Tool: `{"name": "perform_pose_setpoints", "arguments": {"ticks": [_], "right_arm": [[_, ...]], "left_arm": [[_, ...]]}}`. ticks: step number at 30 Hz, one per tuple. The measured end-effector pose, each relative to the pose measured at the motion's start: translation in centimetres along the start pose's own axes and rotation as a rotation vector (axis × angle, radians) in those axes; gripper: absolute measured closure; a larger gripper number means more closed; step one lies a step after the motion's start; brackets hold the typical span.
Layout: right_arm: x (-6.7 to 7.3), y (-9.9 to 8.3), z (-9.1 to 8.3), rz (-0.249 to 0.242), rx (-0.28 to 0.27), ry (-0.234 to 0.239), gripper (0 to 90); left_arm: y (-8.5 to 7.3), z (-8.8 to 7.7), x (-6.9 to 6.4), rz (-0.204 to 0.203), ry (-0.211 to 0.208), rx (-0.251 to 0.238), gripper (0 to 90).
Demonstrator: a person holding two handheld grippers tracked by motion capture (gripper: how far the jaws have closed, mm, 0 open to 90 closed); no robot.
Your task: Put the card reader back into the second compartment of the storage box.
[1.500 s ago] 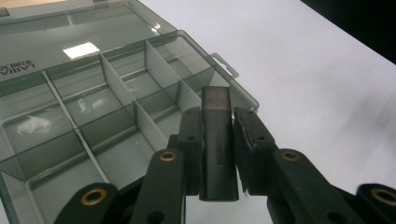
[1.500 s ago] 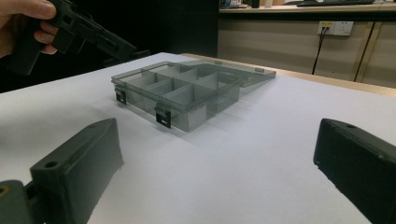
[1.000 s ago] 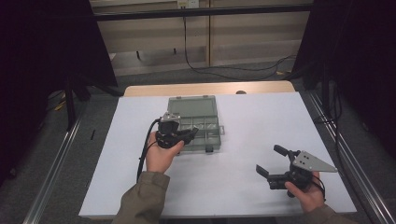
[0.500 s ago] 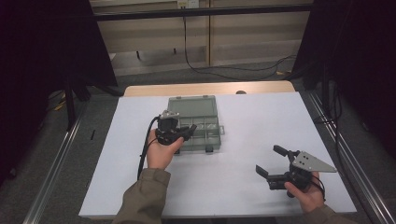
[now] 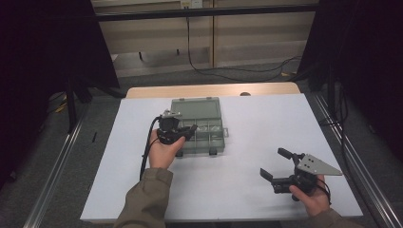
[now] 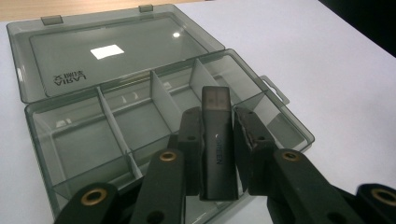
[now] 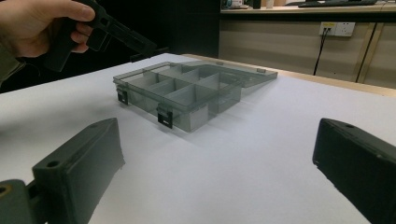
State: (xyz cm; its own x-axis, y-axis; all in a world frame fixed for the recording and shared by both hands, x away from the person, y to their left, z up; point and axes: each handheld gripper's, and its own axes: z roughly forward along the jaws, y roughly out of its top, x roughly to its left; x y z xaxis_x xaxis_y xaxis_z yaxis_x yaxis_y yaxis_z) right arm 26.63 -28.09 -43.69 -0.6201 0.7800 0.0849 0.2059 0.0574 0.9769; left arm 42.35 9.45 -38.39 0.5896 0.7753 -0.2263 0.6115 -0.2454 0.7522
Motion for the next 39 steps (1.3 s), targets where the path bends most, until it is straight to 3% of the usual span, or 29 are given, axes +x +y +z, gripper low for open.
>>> {"name": "perform_pose_setpoints", "arguments": {"ticks": [18, 39], "right_arm": [[0.0, 0.0, 0.0, 0.001, -0.001, 0.002, 1.0], [0.0, 0.0, 0.0, -0.002, -0.004, 0.003, 1.1]], "left_arm": [[1.3, 0.6, 1.0, -0.023, 0.03, 0.0, 74.2], [1.3, 1.8, 2.1, -0.064, 0.081, -0.004, 74.2]]}}
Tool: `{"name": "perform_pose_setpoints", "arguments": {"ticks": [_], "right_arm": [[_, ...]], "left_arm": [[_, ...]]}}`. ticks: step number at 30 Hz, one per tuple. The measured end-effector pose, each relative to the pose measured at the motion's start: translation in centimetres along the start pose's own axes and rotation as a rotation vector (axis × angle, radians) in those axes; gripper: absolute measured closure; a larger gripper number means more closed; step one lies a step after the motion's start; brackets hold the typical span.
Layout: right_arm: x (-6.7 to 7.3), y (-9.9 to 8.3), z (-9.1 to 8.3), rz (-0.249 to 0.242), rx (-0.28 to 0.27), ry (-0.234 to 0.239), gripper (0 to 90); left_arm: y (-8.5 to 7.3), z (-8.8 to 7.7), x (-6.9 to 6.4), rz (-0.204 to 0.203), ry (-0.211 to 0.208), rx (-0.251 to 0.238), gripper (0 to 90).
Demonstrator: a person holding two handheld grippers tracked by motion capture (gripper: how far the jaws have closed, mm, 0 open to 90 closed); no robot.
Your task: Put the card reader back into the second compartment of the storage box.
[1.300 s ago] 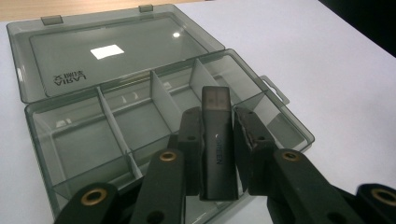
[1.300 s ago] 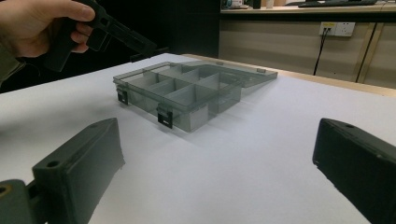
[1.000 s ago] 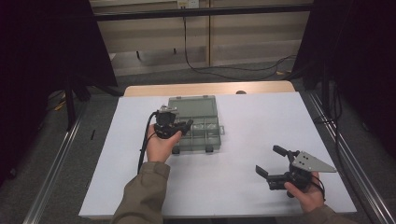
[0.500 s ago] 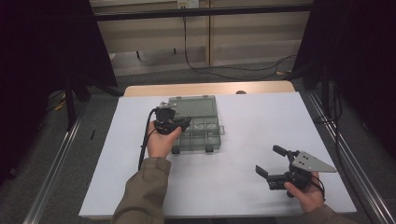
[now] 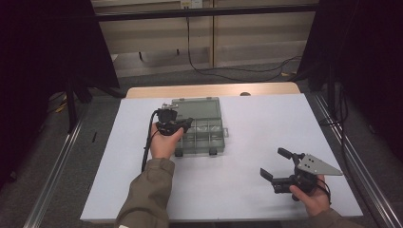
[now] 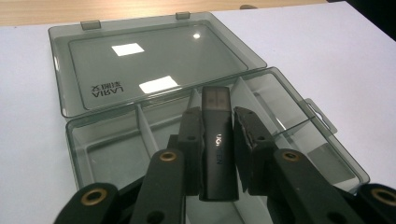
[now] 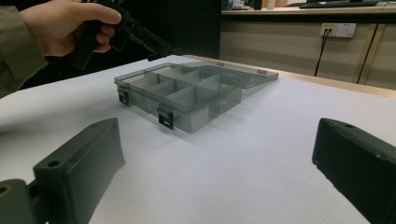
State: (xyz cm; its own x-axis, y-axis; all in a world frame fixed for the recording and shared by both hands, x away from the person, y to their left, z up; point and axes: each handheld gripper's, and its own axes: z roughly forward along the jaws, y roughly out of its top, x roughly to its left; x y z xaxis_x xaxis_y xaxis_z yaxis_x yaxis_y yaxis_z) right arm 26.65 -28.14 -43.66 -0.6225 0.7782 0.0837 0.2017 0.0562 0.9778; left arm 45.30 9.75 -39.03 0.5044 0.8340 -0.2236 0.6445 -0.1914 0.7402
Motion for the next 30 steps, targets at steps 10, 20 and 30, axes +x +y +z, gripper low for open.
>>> {"name": "perform_pose_setpoints", "arguments": {"ticks": [10, 20, 30], "right_arm": [[0.0, -0.01, 0.01, 0.0, 0.0, 0.001, 1.1], [0.0, 0.0, 0.02, -0.001, 0.0, 0.002, 1.1], [-0.05, 0.0, 0.01, -0.001, -0.003, 0.002, 1.1]], "left_arm": [[0.05, 0.21, 0.28, -0.01, 0.008, -0.004, 74.1], [0.07, 0.5, 0.48, -0.019, 0.018, -0.002, 74.1], [0.07, 0.83, 0.7, -0.015, 0.031, -0.002, 74.1]]}}
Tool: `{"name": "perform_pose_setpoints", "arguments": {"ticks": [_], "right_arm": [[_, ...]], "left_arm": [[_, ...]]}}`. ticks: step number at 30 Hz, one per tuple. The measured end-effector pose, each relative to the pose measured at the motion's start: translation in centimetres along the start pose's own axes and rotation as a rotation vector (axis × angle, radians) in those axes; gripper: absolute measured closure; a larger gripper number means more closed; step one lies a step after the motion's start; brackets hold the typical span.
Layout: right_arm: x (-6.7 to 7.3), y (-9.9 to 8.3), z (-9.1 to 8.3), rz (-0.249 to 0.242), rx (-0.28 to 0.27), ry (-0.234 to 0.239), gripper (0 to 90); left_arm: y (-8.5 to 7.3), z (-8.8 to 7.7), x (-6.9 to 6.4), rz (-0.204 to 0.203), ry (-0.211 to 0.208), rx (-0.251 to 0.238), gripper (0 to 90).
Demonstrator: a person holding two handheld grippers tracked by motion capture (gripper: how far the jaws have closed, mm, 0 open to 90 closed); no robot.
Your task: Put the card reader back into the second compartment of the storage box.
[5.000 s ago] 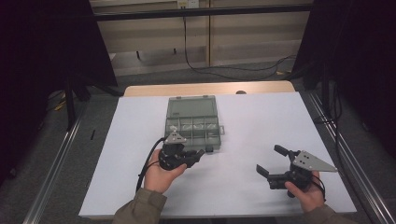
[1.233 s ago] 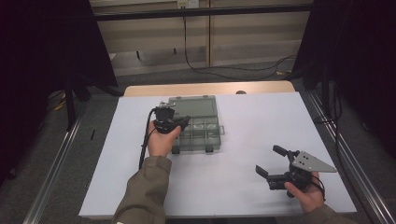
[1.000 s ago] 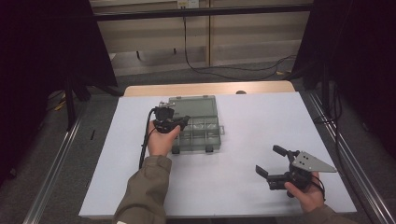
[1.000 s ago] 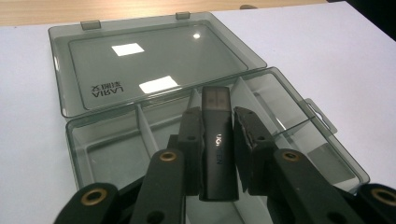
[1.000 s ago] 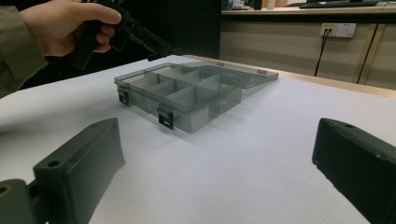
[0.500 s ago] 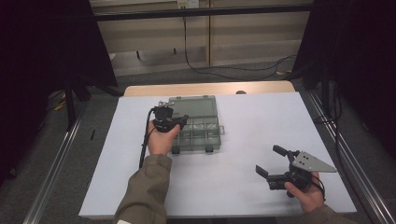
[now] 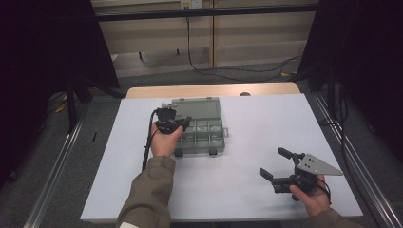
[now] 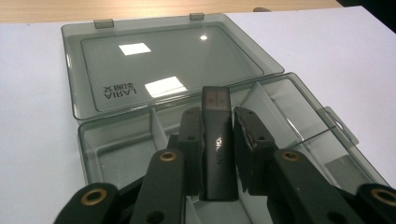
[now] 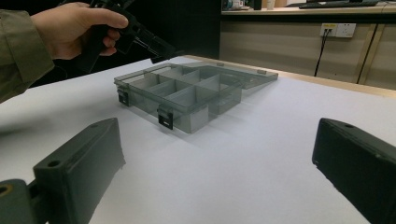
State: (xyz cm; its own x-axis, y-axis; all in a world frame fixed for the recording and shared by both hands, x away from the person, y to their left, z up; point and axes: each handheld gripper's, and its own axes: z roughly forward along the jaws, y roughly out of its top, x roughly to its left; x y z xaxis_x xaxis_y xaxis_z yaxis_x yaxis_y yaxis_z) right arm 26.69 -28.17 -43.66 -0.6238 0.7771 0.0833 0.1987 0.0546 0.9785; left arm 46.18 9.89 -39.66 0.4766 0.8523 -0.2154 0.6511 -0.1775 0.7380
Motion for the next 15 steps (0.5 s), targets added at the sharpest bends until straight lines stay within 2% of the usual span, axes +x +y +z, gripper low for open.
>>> {"name": "perform_pose_setpoints", "arguments": {"ticks": [15], "right_arm": [[0.01, 0.02, 0.0, 0.004, 0.0, 0.0, 1.1]], "left_arm": [[-0.12, 0.7, 0.11, -0.005, 0.015, 0.004, 74.2]]}}
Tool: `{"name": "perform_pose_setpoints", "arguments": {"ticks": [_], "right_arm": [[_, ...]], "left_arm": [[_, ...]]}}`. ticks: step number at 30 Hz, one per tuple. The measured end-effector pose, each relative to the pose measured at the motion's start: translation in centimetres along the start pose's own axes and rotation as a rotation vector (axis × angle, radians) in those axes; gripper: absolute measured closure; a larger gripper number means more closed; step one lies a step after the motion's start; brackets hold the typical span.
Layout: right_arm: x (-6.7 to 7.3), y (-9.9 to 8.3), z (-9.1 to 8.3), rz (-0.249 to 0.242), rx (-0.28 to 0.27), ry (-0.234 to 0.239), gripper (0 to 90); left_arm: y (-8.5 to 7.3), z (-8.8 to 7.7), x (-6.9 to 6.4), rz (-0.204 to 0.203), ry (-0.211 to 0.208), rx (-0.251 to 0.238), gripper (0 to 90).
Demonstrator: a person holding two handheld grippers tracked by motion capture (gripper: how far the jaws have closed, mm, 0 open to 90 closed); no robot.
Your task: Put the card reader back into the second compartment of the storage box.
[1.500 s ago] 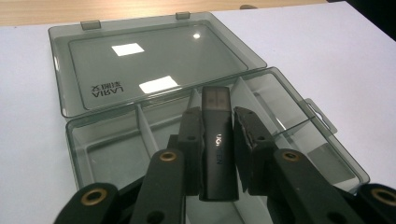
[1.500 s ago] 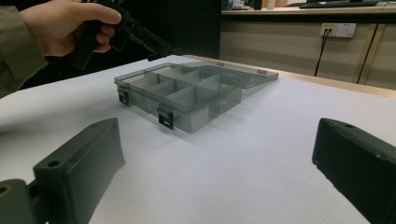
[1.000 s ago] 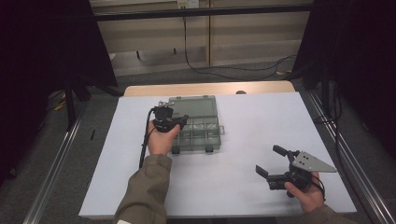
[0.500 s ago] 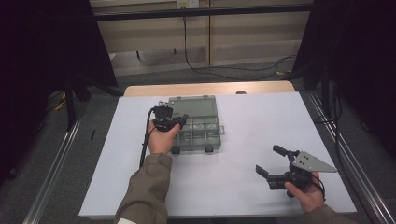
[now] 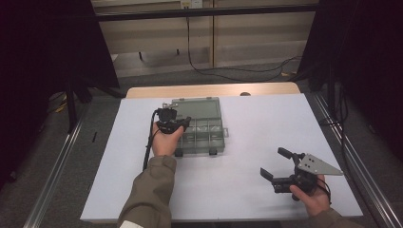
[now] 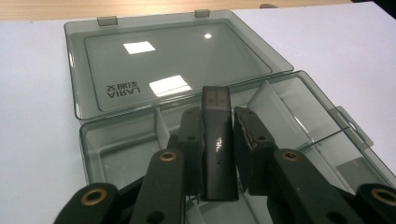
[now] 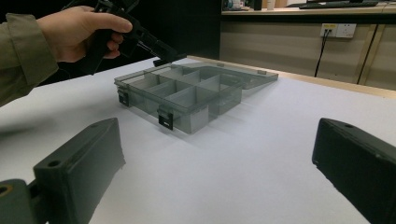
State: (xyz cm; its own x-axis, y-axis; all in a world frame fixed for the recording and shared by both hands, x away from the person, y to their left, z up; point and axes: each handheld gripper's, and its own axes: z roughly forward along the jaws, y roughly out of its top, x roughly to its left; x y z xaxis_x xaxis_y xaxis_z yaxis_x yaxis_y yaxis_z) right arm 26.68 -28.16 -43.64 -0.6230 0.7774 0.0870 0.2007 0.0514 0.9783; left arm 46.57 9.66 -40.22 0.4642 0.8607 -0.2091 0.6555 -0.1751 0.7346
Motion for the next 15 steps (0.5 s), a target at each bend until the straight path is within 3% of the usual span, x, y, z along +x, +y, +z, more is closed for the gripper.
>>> {"name": "perform_pose_setpoints", "arguments": {"ticks": [15], "right_arm": [[0.0, 0.01, 0.0, -0.001, 0.0, 0.002, 1.4]], "left_arm": [[0.01, 0.48, 0.15, -0.006, 0.005, -0.001, 74.1]]}}
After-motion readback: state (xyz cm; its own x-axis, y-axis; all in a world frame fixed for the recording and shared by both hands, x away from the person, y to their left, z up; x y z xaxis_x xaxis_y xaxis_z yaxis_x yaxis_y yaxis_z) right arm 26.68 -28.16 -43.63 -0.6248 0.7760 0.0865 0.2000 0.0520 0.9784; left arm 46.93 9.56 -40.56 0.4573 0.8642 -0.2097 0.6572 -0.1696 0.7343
